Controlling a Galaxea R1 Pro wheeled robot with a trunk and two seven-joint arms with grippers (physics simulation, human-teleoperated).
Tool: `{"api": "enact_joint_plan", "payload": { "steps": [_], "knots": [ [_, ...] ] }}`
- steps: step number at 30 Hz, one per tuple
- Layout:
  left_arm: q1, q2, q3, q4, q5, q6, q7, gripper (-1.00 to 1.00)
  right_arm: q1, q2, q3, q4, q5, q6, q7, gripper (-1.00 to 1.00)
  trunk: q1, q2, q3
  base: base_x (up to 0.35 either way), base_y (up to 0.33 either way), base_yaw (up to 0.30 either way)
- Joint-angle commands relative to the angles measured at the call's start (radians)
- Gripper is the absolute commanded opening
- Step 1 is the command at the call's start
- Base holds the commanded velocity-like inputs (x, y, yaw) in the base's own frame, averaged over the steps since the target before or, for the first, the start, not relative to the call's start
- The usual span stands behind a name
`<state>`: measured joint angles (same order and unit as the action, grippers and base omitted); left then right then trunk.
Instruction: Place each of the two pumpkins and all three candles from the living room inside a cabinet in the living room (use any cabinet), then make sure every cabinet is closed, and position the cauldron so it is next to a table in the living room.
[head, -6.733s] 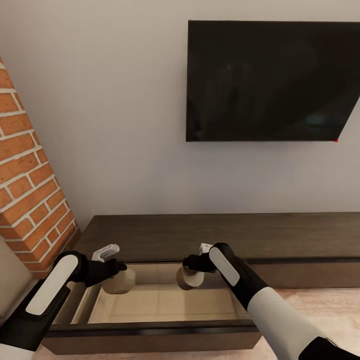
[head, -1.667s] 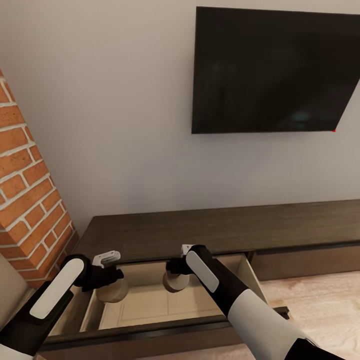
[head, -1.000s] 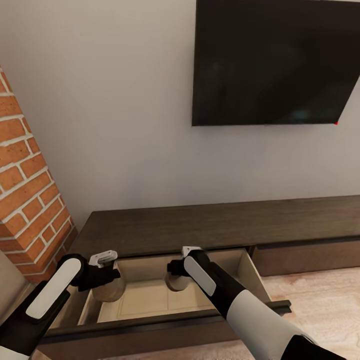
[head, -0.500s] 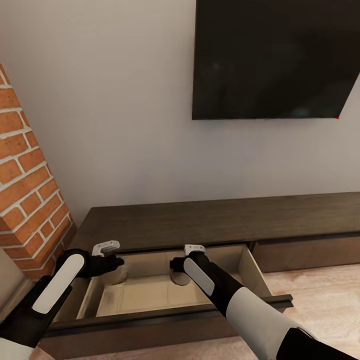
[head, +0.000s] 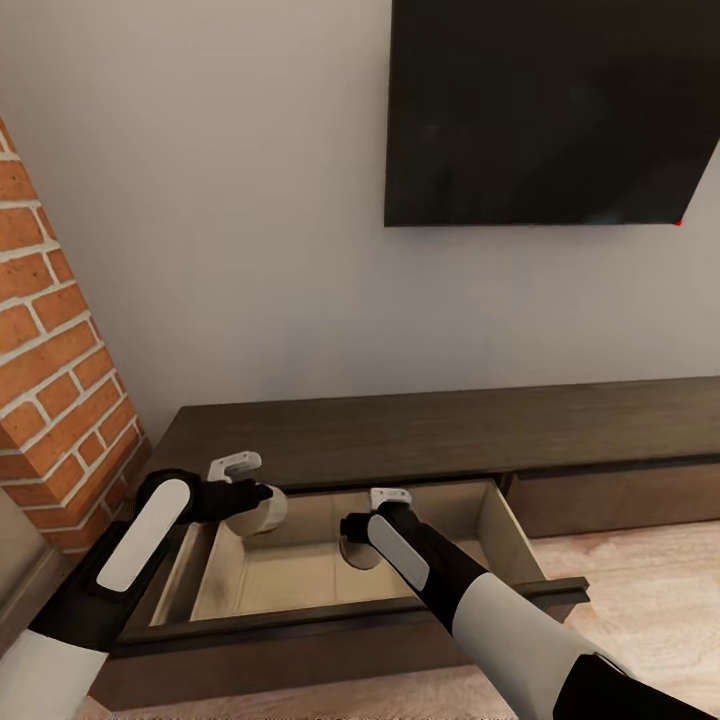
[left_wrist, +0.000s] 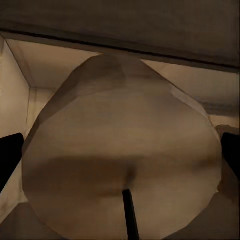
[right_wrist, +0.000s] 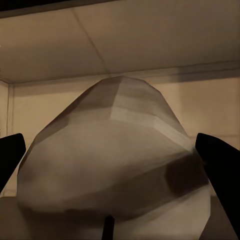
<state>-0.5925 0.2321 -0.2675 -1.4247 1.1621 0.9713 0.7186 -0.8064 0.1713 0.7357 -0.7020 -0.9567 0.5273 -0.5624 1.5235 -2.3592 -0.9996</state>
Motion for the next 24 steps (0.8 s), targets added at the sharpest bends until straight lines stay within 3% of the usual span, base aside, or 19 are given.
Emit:
{"api": "enact_joint_plan", "payload": {
  "steps": [1, 10, 20, 24],
  "knots": [
    [-0.003, -0.003, -0.002, 0.013, 0.005, 0.001, 0.011, -1.00, -0.002, -0.001, 0.004, -0.003, -0.008, -0.002, -0.008, -1.00, 0.004, -0.008, -0.004, 0.000, 0.000, 0.000],
    [-0.009, -0.015, -0.002, 0.167, -0.002, -0.009, 0.003, -1.00, -0.015, -0.001, 0.004, 0.004, -0.008, -0.005, -0.008, -1.00, 0.038, -0.071, -0.032, 0.000, 0.000, 0.000],
    [-0.042, -0.017, -0.002, 0.224, -0.001, -0.012, 0.010, -1.00, -0.082, 0.000, 0.002, 0.073, -0.016, -0.002, -0.011, -1.00, 0.077, -0.141, -0.064, 0.000, 0.000, 0.000],
    [-0.044, -0.017, -0.002, 0.228, -0.002, -0.013, 0.010, -1.00, -0.086, 0.000, 0.002, 0.077, -0.013, 0.004, -0.011, -1.00, 0.078, -0.142, -0.079, 0.000, 0.000, 0.000]
  ]
}}
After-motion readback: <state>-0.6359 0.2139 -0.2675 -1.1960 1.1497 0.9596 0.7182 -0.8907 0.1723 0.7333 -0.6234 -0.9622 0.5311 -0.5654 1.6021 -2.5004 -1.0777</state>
